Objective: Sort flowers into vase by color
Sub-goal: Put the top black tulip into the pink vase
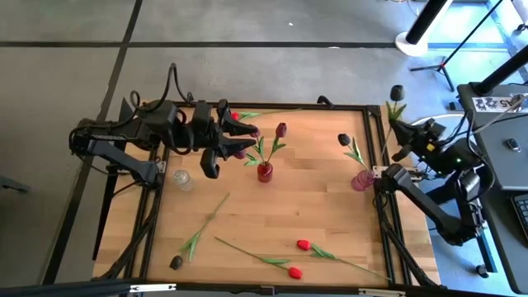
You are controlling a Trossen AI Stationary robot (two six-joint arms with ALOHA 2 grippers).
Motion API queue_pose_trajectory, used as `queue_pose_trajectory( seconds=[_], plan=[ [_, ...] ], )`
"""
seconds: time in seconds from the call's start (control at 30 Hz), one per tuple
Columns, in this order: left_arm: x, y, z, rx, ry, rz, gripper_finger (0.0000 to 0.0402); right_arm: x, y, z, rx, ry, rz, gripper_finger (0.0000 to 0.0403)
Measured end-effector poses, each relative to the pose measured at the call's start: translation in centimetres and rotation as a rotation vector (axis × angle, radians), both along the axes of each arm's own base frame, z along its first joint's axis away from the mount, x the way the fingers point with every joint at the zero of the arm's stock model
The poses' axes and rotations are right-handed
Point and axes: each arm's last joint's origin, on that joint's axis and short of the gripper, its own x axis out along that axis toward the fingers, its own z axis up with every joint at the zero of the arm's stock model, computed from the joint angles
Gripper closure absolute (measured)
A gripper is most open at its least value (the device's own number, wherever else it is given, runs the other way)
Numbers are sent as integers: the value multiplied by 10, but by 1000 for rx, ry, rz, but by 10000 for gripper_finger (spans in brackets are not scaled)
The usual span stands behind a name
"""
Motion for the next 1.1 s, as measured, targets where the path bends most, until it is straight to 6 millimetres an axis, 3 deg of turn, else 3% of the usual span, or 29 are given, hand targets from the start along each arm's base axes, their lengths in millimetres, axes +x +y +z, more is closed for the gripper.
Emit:
queue_pose_trajectory(
  seconds=[0.2, 0.6, 1.1],
  plan=[
    [0, 0, -1, 5, 7, 0, 257, 9, -8, -18, 84, 67, 51, 401],
    [-1, -9, -2, 3, 25, -34, 257, 9, -8, -12, -32, 55, 189, 401],
    [-1, -13, -2, 2, 21, -48, 257, 20, -12, -30, 20, 127, 325, 397]
  ],
)
